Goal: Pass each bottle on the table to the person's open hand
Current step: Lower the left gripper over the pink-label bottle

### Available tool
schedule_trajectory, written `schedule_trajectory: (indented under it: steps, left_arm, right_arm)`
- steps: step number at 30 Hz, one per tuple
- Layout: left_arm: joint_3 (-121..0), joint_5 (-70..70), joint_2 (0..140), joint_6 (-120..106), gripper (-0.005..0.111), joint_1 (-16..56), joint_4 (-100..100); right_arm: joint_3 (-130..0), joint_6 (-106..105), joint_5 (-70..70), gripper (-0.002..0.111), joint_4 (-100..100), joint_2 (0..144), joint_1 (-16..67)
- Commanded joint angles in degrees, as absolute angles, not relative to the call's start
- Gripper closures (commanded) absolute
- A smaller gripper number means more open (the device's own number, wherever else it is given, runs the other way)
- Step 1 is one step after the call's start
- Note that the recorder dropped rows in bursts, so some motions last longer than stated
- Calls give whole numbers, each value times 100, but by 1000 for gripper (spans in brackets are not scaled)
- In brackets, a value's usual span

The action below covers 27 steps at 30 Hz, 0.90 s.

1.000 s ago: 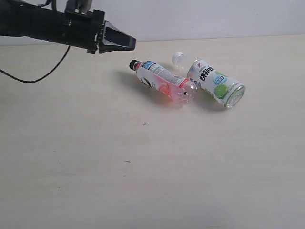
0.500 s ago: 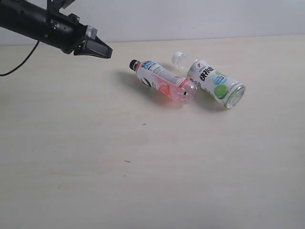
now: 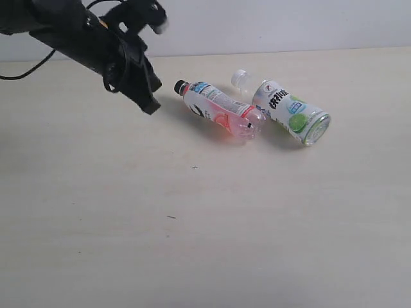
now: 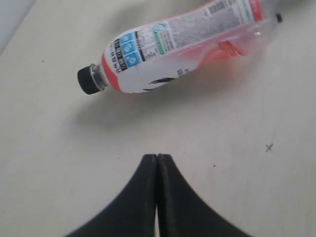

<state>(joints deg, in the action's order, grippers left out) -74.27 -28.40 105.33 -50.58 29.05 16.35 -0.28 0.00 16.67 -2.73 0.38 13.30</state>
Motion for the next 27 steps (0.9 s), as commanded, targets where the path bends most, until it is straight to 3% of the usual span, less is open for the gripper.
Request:
schedule_trajectory:
  steps: [1, 14, 17, 21, 27]
  left_arm:
    - [-7349, -2645, 10527, -5220, 107, 3348, -134]
    - [-7382, -1922, 10806, -7991, 107, 3607, -1028]
    - [-7754, -2544, 10929, -8029, 107, 3607, -928]
    - [-9047, -4458, 11309, -8289, 107, 3607, -228]
    - [-9693, -4198, 11745, -8912, 107, 3658, 841]
  right_arm:
    - [0, 0, 1627, 108, -285, 0, 1354]
    - [0, 0, 1627, 108, -285, 0, 1354]
    - [0, 0, 1627, 108, -285, 0, 1354]
    - [0, 0, 1627, 108, -285, 0, 1354]
    - [0, 0, 1627, 108, -285, 0, 1354]
